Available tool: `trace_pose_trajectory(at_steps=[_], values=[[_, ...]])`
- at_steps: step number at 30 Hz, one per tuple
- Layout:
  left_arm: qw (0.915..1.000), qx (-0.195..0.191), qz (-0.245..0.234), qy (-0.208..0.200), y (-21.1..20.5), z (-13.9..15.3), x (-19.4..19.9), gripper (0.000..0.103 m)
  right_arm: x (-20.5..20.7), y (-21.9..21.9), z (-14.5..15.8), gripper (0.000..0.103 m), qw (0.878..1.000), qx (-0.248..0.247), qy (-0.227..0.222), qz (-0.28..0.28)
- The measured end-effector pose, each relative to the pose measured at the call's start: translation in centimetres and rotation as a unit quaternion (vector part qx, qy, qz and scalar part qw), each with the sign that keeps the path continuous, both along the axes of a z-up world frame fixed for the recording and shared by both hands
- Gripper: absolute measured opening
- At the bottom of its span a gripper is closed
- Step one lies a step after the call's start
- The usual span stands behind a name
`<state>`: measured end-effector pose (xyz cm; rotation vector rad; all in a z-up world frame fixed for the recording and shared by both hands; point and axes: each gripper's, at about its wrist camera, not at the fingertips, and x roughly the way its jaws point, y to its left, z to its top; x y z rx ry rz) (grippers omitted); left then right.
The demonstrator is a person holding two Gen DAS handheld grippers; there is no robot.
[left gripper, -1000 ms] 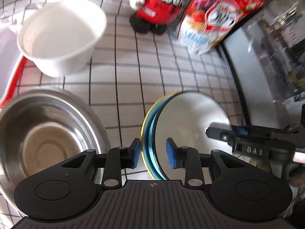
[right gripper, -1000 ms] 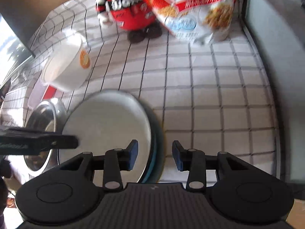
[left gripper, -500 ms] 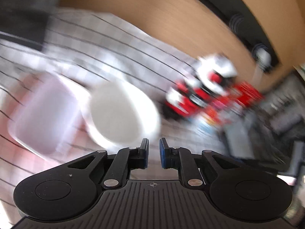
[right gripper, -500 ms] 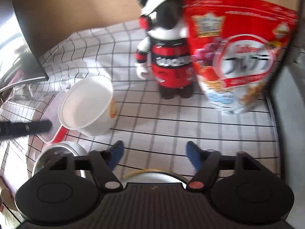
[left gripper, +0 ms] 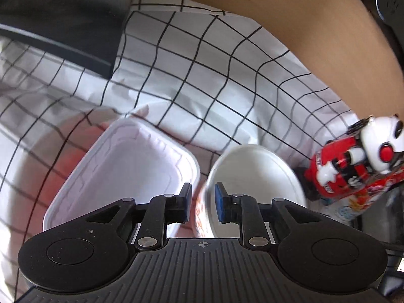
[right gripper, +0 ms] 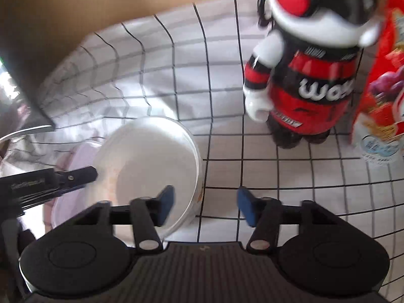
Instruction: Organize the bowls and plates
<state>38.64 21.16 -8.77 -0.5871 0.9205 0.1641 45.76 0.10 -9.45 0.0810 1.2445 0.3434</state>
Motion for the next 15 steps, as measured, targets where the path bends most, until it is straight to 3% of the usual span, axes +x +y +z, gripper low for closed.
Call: trace_pose_trajectory(at_steps=[2,4,9,12,15], values=[[0.9999,0.003,-0.004,0.013,-0.2,-1.0,0.4,0.022,0.2,0.4,-1.4,0.027,0.999,0.004,0.033,0.002],[0.9996,-0.02,-0.01,0.019,-0.5,-1.4,0.6,0.021,-0.2,0.5,-1.6,0.015,0.998,0.018,0.052,0.006],[0.9988,-0.02,-0.044,-0.005,-3.3,2.5,-0.4,0.023,-2.4,-1.6,3.1,0.015,1.0,0.023,0.0,0.01],[0.9965,-0.013,-0.076,-0.03,-5.9,6.2,-1.3,0.023,-4.2,-4.5,6.8,0.015,0.999,0.027,-0.036,0.011],[0.9914,-0.005,-0.127,-0.029,-9.6,8.9,-2.3,0.023,-6.6,-8.3,9.5,0.015,0.998,0.022,-0.055,0.005]])
